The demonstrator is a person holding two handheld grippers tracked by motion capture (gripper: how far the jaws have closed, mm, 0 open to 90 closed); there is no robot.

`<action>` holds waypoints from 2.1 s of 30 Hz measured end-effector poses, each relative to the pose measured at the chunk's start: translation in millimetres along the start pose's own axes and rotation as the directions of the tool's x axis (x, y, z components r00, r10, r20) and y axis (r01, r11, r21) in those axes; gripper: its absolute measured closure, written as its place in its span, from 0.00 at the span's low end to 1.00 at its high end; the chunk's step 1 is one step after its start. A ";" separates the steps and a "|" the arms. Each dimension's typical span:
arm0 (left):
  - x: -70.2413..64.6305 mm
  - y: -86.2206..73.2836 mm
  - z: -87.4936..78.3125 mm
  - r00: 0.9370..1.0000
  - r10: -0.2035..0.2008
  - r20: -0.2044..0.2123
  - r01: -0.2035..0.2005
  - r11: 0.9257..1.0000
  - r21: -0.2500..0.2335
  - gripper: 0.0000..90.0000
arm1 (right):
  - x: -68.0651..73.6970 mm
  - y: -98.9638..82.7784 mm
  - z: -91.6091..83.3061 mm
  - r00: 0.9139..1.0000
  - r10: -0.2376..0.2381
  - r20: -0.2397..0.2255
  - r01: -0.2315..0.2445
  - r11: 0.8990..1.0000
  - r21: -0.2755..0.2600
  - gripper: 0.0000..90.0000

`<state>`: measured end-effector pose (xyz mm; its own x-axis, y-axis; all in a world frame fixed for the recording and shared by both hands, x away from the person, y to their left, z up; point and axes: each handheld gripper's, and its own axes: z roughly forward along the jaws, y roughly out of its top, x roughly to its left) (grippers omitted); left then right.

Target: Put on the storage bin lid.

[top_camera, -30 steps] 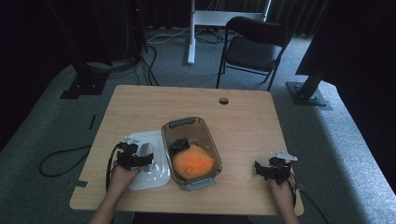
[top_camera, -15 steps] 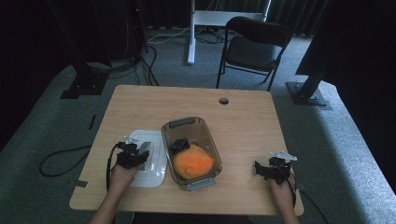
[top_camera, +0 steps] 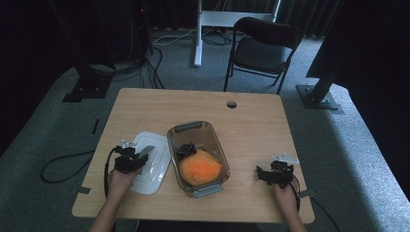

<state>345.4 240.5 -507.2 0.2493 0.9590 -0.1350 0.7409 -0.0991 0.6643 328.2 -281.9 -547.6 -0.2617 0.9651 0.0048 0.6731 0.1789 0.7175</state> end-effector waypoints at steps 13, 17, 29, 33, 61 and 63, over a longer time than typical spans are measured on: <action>2.1 3.2 -7.1 1.000 -0.003 -0.002 0.003 1.000 -0.004 0.75 | 52.2 19.1 11.2 0.987 -0.082 -0.140 0.077 0.996 -0.042 0.12; 2.2 4.2 -10.3 1.000 0.000 0.003 0.000 1.000 -0.007 0.75 | 68.7 22.3 13.6 0.974 -0.103 -0.200 0.095 0.994 -0.048 0.12; 10.9 9.4 -26.1 0.999 -0.034 -0.006 0.034 0.998 -0.045 0.75 | 105.8 22.3 20.5 0.941 -0.186 -0.282 0.178 0.983 -0.054 0.12; 14.7 12.0 -33.2 0.999 -0.047 0.002 0.047 0.997 -0.064 0.75 | 106.4 20.9 19.9 0.939 -0.182 -0.292 0.170 0.983 -0.066 0.12; 13.1 46.9 -102.9 0.997 -0.009 0.070 0.025 0.975 -0.221 0.75 | 142.2 27.1 15.5 0.895 -0.260 -0.362 0.234 0.965 -0.116 0.13; 8.9 49.3 -105.7 0.997 0.009 0.074 0.008 0.975 -0.224 0.75 | 145.3 26.5 15.9 0.894 -0.260 -0.366 0.232 0.965 -0.118 0.13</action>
<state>318.3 272.2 -397.9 0.3014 0.9357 -0.1835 0.5847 -0.0293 0.8107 319.0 -133.9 -539.0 -0.6620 0.7459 0.0732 0.5075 0.3742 0.7762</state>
